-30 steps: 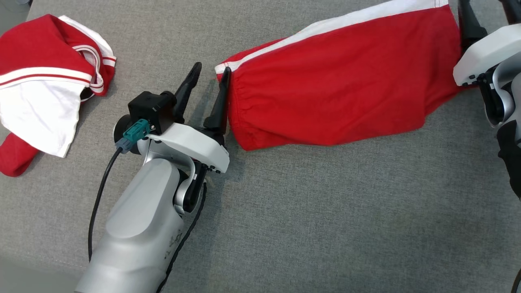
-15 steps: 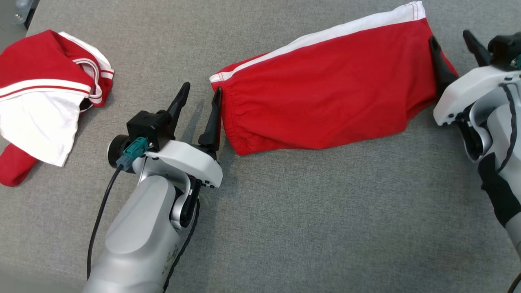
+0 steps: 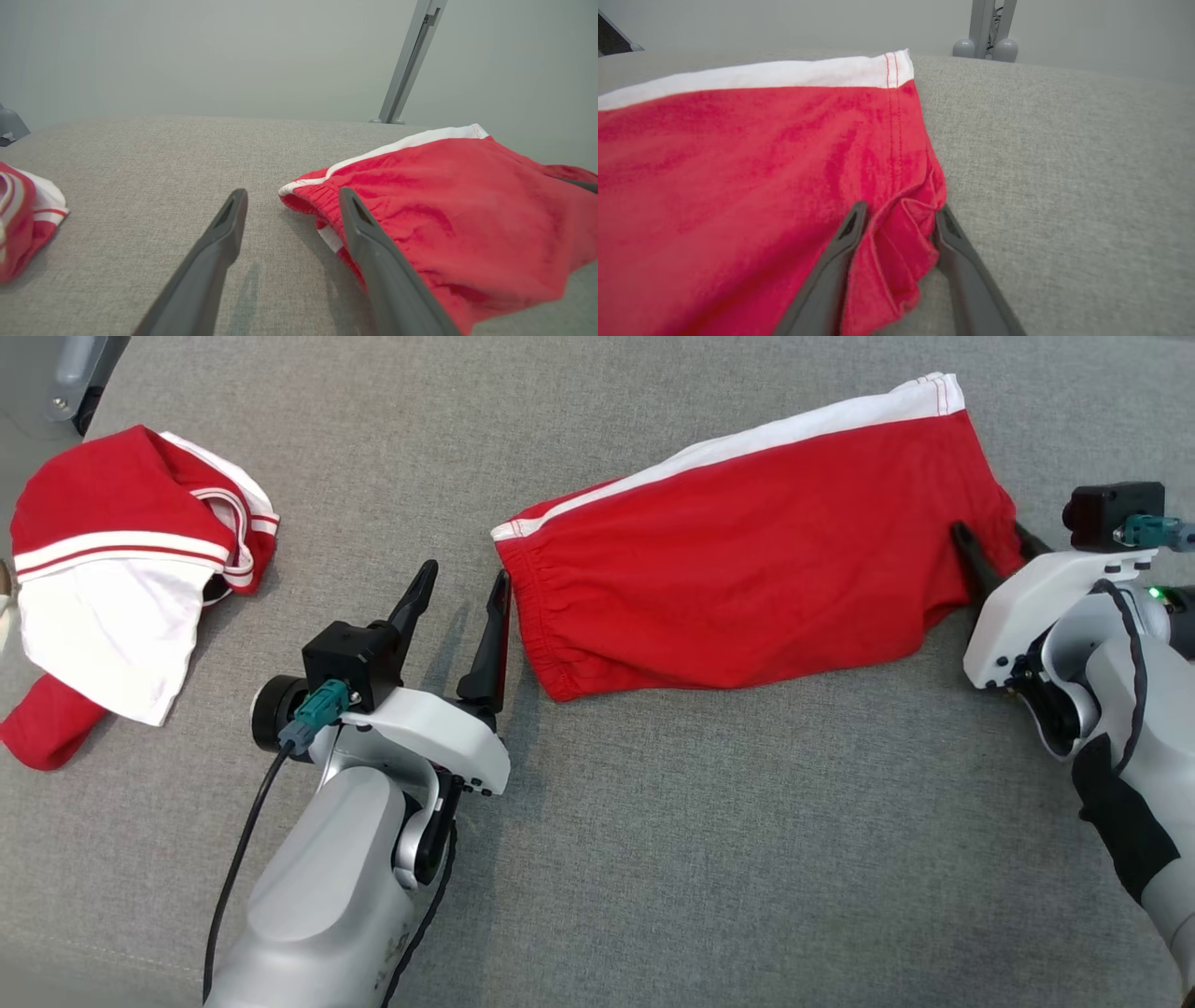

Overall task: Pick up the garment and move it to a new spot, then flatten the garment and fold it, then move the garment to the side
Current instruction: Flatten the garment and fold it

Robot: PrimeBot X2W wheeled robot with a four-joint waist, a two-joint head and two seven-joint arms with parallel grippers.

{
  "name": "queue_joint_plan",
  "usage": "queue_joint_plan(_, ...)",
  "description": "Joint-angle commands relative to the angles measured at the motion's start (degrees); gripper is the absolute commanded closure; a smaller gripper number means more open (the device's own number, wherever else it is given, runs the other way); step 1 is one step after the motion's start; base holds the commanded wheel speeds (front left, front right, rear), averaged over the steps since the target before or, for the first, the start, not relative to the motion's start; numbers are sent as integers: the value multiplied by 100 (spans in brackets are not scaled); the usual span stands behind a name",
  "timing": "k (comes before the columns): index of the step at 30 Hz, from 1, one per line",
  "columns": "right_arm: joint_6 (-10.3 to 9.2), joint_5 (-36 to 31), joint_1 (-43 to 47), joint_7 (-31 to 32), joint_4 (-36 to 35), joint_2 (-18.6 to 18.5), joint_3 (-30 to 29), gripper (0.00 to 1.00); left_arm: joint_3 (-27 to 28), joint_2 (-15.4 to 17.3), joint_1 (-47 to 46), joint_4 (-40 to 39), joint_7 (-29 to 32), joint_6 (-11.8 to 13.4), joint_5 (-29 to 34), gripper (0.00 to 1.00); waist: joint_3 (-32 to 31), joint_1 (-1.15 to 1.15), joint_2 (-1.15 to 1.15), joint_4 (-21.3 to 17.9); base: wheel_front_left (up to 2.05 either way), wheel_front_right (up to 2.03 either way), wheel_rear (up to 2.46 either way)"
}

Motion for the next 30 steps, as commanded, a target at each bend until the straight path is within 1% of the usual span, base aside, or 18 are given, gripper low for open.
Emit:
queue_joint_plan(1,0,108,210,-17,92,-2,88,100,15,23,94,54,-2,31,51,0,-80,0,0,-20,0,0,0)
queue_joint_plan(4,-1,205,218,-180,99,-3,91,100,26,21,137,100,-2,35,85,0,-157,0,0,-49,0,0,0)
queue_joint_plan(8,0,436,303,-516,82,99,74,100,100,23,263,212,-2,50,177,0,-371,0,0,-147,0,0,0)
queue_joint_plan(12,0,743,651,-751,23,262,126,100,267,23,542,349,-2,47,335,0,-719,0,0,-353,0,0,0)
queue_joint_plan(16,0,965,1015,-895,-58,324,133,100,439,21,817,425,-2,3,467,0,-1018,0,0,-529,0,0,0)
queue_joint_plan(25,0,1278,1759,-985,-148,341,82,100,826,22,1528,397,-2,-136,731,0,-1539,0,0,-804,0,0,0)
queue_joint_plan(30,0,1112,1962,-982,-384,227,-226,100,870,25,1838,315,-2,-178,751,0,-1639,0,0,-828,0,0,0)
